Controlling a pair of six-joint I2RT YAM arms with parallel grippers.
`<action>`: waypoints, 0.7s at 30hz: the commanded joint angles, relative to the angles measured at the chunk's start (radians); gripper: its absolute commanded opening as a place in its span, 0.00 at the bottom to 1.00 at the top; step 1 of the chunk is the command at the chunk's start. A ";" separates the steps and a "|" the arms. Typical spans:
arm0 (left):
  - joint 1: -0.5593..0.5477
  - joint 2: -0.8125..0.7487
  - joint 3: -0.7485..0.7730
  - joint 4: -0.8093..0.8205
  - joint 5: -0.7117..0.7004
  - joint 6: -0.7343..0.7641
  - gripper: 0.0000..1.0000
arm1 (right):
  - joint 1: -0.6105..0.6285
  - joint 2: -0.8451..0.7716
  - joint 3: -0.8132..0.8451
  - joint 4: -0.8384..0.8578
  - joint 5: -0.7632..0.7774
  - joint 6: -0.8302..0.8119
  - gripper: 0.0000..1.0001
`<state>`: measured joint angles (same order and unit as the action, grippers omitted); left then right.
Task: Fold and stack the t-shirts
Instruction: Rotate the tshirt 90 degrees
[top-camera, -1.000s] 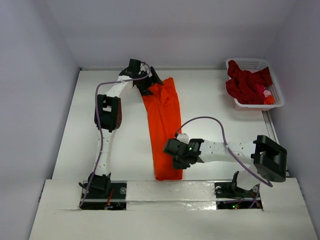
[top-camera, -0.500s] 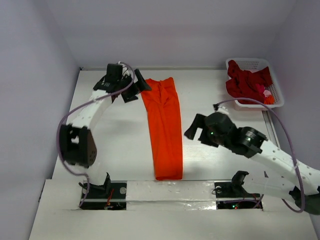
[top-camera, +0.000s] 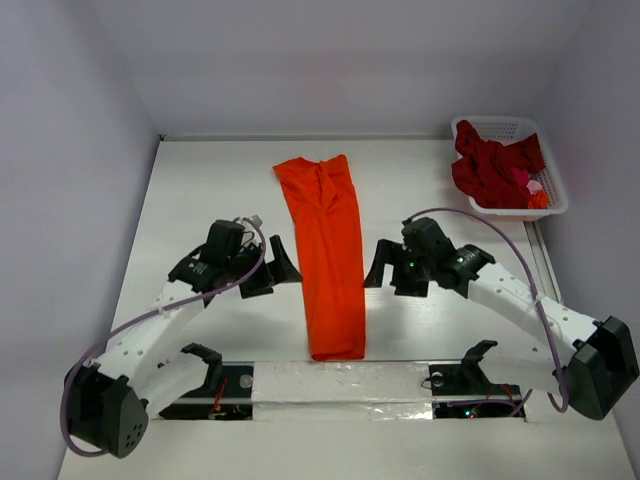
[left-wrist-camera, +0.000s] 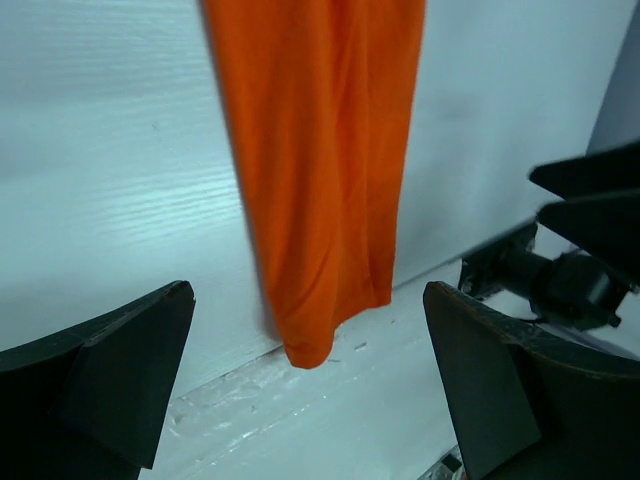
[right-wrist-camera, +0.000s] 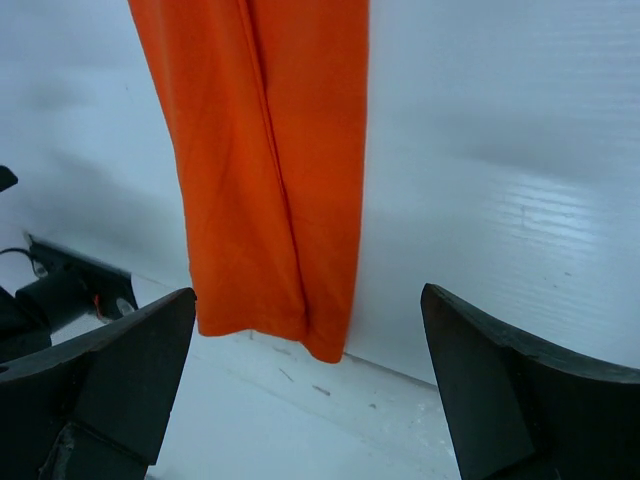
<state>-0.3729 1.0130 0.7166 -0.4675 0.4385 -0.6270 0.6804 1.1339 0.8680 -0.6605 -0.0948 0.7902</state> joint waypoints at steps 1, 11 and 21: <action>-0.043 -0.074 -0.061 0.026 0.057 -0.029 0.99 | -0.042 -0.010 -0.085 0.146 -0.253 -0.040 1.00; -0.168 -0.269 -0.202 -0.059 0.152 -0.176 0.99 | -0.042 -0.155 -0.285 0.188 -0.431 0.013 1.00; -0.279 -0.292 -0.293 -0.002 0.178 -0.290 0.99 | -0.042 -0.250 -0.409 0.251 -0.497 0.093 0.98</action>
<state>-0.6323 0.7170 0.4629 -0.5358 0.5835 -0.8597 0.6399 0.8959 0.4862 -0.4938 -0.5381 0.8364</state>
